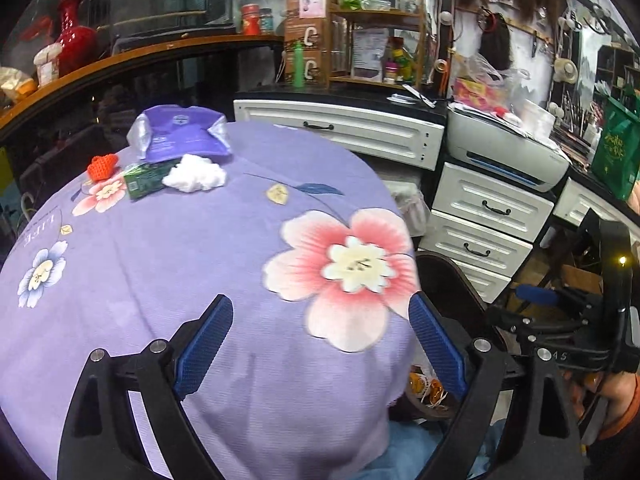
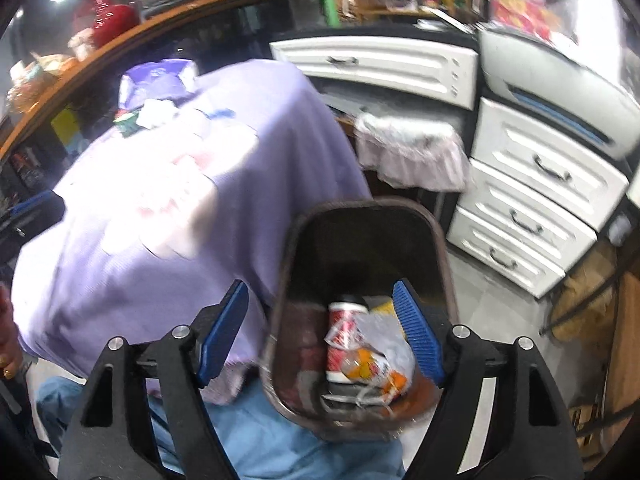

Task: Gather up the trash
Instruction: 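Move both tools back over the table toward the remaining litter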

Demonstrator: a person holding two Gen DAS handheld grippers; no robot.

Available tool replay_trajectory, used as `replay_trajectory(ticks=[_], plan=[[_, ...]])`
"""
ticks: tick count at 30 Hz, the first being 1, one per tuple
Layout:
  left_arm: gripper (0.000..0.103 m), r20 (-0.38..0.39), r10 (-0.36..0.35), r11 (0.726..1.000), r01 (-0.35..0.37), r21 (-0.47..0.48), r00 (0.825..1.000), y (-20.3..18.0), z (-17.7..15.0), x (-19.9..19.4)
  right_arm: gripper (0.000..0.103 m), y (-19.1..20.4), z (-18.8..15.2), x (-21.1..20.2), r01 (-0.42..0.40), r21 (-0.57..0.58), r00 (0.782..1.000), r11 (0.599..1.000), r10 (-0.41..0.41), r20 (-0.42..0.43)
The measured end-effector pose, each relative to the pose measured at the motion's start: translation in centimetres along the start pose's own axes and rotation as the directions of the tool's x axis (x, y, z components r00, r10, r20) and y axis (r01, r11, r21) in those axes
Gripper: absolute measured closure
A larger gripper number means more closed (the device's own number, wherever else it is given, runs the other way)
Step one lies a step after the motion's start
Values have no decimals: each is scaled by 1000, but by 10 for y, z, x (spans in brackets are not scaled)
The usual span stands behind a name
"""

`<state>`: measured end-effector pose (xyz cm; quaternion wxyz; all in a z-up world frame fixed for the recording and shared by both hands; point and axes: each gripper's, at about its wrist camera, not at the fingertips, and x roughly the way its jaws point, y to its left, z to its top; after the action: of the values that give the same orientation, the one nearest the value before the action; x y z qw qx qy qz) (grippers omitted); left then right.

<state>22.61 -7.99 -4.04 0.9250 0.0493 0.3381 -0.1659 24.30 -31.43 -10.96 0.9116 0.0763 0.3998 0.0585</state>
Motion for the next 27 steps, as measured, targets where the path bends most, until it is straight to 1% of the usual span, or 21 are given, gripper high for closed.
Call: replay_trajectory(ticks=[2,3,6,11,15,17,19,21,26,27], plan=[[15,-5,-1,1000,1,-10,1000,11,4,-1,27,14,15,2,-39,-16,999,999,39,5],[15,-7,7,1000,-7,-12,1000,20,7,-2,27,22,25,4,-66,-26,998,997,66,8],[14,-6,39,999,-39,-18,999,39,13,-3,27,47,46,9,-112,-66,994,992,113,12],[9,1,119,992,-119,-45,993,81,27,-5,27,92,84,24,-186,-133,982,973,188,-2],[8,6,195,978,-194,-73,981,118,40,-1,27,118,110,36,-236,-159,971,959,237,-13],[8,0,227,969,-226,-103,974,141,51,5,27,132,125,45,-244,-173,969,954,245,-14],[8,-6,238,962,-236,-136,971,162,66,13,27,143,136,53,-241,-196,970,951,243,-14],[8,-2,243,960,-241,-146,970,174,82,22,27,155,146,65,-244,-220,969,944,244,-30],[8,-13,235,963,-235,-129,972,187,123,59,27,178,168,92,-244,-283,969,927,241,-49],[8,-17,232,964,-232,-129,973,188,127,66,27,182,173,99,-246,-291,969,924,241,-55]])
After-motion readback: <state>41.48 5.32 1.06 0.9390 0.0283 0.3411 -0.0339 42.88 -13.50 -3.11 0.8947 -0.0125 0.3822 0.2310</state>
